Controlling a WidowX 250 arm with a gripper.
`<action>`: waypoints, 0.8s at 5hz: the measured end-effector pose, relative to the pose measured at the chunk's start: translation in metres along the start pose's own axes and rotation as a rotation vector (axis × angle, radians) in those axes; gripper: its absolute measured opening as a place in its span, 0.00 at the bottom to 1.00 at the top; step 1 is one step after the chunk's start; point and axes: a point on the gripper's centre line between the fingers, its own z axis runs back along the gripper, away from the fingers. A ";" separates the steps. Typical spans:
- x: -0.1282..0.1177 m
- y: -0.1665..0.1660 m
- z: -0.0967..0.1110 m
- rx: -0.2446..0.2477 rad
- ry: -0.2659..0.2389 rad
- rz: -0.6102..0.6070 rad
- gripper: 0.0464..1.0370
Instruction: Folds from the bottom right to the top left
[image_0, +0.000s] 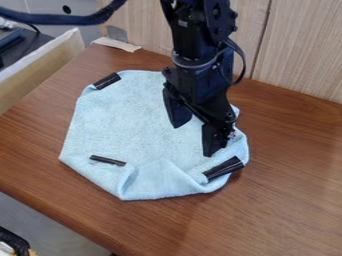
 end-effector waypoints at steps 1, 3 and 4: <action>-0.004 -0.002 -0.006 -0.013 0.023 -0.003 0.96; -0.029 0.021 0.007 0.000 0.022 0.022 0.96; -0.046 0.034 0.013 0.025 0.020 -0.036 0.96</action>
